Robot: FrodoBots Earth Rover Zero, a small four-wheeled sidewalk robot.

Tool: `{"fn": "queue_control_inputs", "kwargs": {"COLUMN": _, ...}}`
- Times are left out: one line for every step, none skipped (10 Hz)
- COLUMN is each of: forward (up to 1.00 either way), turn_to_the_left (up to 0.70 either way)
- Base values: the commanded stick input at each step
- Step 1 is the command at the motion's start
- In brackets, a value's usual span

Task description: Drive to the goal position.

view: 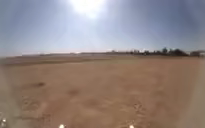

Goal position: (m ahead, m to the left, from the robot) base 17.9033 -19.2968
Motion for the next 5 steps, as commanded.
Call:
{"fn": "queue_control_inputs", "kwargs": {"forward": 1.0, "turn_to_the_left": 0.0}}
{"fn": "queue_control_inputs", "kwargs": {"forward": 1.0, "turn_to_the_left": 0.0}}
{"fn": "queue_control_inputs", "kwargs": {"forward": 1.0, "turn_to_the_left": 0.0}}
{"fn": "queue_control_inputs", "kwargs": {"forward": 1.0, "turn_to_the_left": 0.0}}
{"fn": "queue_control_inputs", "kwargs": {"forward": 1.0, "turn_to_the_left": 0.0}}
